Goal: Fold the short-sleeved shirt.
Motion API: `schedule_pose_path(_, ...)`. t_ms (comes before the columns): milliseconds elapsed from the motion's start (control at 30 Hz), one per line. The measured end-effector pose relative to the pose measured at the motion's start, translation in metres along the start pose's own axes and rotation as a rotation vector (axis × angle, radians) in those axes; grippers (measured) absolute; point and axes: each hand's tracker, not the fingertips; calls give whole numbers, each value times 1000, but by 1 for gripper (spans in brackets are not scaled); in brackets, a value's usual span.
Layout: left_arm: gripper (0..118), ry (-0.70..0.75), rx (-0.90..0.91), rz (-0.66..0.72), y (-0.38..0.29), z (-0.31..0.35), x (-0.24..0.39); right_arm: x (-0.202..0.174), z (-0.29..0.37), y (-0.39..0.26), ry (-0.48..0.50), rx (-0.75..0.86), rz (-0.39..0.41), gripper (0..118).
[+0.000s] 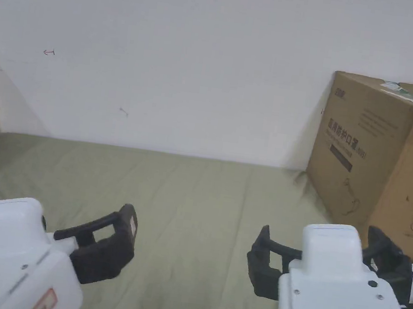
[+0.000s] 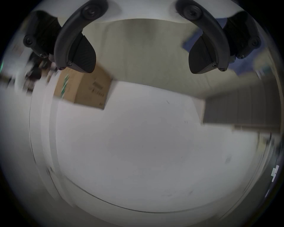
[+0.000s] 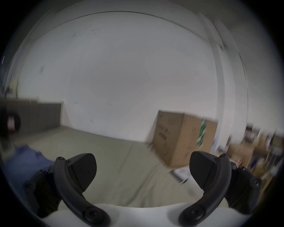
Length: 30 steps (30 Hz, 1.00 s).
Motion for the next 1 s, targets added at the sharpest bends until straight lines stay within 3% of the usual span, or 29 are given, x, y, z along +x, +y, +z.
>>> schedule_pose_path(100,117,-45,-20,451,-15,-5,-29,-27,6,5,-59,109,313,118)
schedule_pose_path(133,117,-67,-34,627,-25,-8,-40,-36,9,4,-48,150,397,118)
schedule_pose_path(200,117,-76,-85,842,-44,-11,-55,-51,15,2,-26,194,533,118)
schedule_pose_path(267,117,-24,-124,917,-60,-13,-62,-63,17,-3,36,228,647,118)
schedule_pose_path(333,117,65,-163,863,-63,-14,-60,-75,13,-7,77,209,745,118)
schedule_pose_path(367,117,100,-173,814,-59,-14,-57,-76,9,-8,79,187,749,118)
schedule_pose_path(433,117,100,-125,597,-39,-16,-43,-69,4,-3,122,156,637,118)
schedule_pose_path(467,117,121,-102,411,-27,-17,-32,-63,2,3,130,121,506,118)
schedule_pose_path(500,117,140,-56,175,-13,-17,-14,-47,-2,10,145,73,304,118)
schedule_pose_path(600,117,182,62,-471,3,-16,36,7,-27,16,180,-193,-433,118)
schedule_pose_path(633,117,177,106,-634,0,-13,48,26,-34,7,184,-257,-607,117)
schedule_pose_path(667,117,162,146,-733,-5,-9,52,37,-37,-4,174,-284,-694,115)
schedule_pose_path(700,117,137,163,-752,-7,-6,53,41,-36,-11,148,-273,-685,112)
schedule_pose_path(767,117,69,110,-686,-8,-3,45,36,-28,-18,25,-226,-472,102)
schedule_pose_path(833,117,48,51,-547,-8,-6,39,30,-20,-20,10,-176,-337,103)
schedule_pose_path(900,117,49,50,-449,-9,-8,32,25,-14,-16,67,-155,-348,103)
schedule_pose_path(1000,117,67,44,-447,-9,-9,33,21,-11,-9,99,-137,-335,104)
